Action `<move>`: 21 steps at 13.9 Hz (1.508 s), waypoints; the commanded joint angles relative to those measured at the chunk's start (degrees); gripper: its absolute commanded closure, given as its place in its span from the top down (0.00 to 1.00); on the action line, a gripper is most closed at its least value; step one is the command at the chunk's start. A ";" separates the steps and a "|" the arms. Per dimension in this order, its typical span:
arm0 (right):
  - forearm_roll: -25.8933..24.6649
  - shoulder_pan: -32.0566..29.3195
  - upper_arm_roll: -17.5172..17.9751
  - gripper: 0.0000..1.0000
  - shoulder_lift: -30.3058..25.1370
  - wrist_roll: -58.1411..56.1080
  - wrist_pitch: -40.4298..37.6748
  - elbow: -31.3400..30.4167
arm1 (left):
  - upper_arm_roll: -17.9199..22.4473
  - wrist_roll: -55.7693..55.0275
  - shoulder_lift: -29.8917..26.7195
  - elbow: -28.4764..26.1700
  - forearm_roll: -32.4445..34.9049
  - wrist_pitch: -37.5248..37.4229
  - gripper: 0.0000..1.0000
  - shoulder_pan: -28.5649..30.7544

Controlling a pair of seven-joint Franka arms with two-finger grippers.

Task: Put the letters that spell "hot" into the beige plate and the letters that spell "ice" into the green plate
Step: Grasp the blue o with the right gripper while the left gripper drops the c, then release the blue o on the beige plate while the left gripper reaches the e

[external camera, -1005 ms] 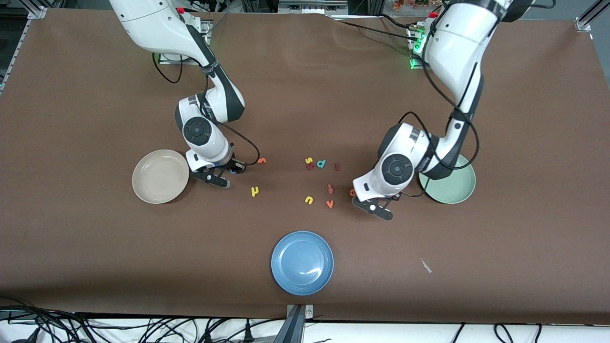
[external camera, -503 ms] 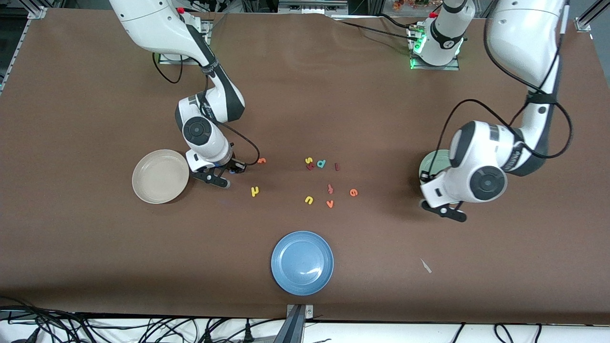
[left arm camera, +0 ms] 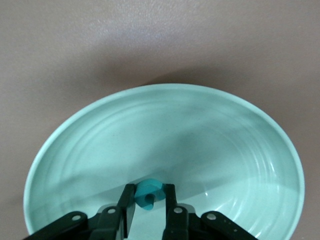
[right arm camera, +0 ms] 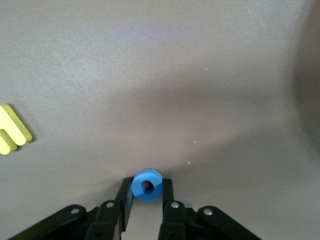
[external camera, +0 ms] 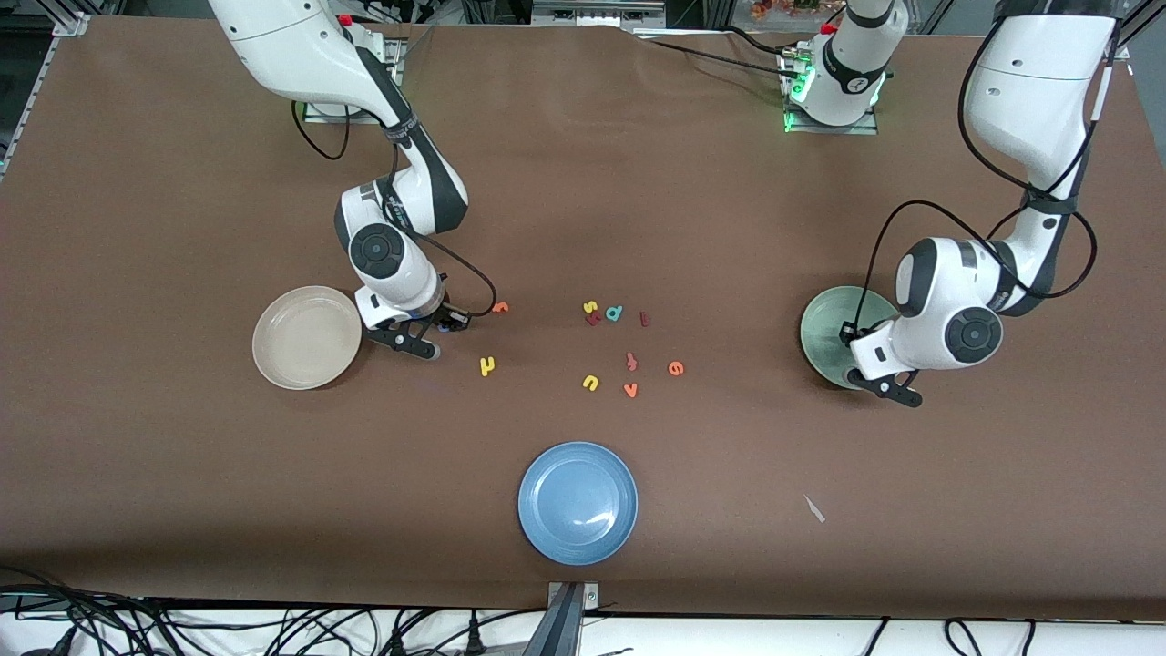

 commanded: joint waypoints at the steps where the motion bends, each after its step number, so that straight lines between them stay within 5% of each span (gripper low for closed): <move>1: 1.10 -0.90 -0.31 0.13 -2.28 -4.63 -9.19 3.50 | -0.62 0.47 -2.30 -1.22 1.47 0.56 1.00 -0.22; 3: 1.72 -2.13 -1.54 0.13 -5.27 -9.72 -12.02 2.90 | -0.97 0.12 -4.15 -0.08 1.47 -1.72 1.00 -1.01; 9: 1.72 -2.05 -13.40 0.14 -14.59 -32.13 -15.90 -5.70 | -8.35 -0.85 -4.43 8.35 0.86 -9.03 1.00 -3.02; 12: 1.80 -2.14 -17.53 0.14 -15.56 -41.18 -11.88 -10.19 | -8.44 -3.12 -1.27 13.53 0.68 -8.94 1.00 -8.11; 15: 2.15 -2.14 -18.68 0.17 -15.21 -44.98 -2.81 -15.47 | -8.44 -19.17 0.93 15.65 0.59 -8.59 1.00 -13.21; 16: 2.16 -2.14 -18.77 0.40 -15.56 -44.73 -3.06 -15.22 | -8.53 -23.48 2.16 16.88 0.59 -8.50 1.00 -14.01; 17: 2.50 -2.14 -18.69 0.98 -15.83 -44.64 -3.33 -14.78 | -8.53 -26.22 3.91 18.89 0.59 -8.50 1.00 -15.15; 21: 7.32 -1.61 -17.29 1.00 -15.83 -42.19 -8.58 -10.22 | -8.18 -26.34 8.93 22.07 1.12 -8.41 1.00 -14.99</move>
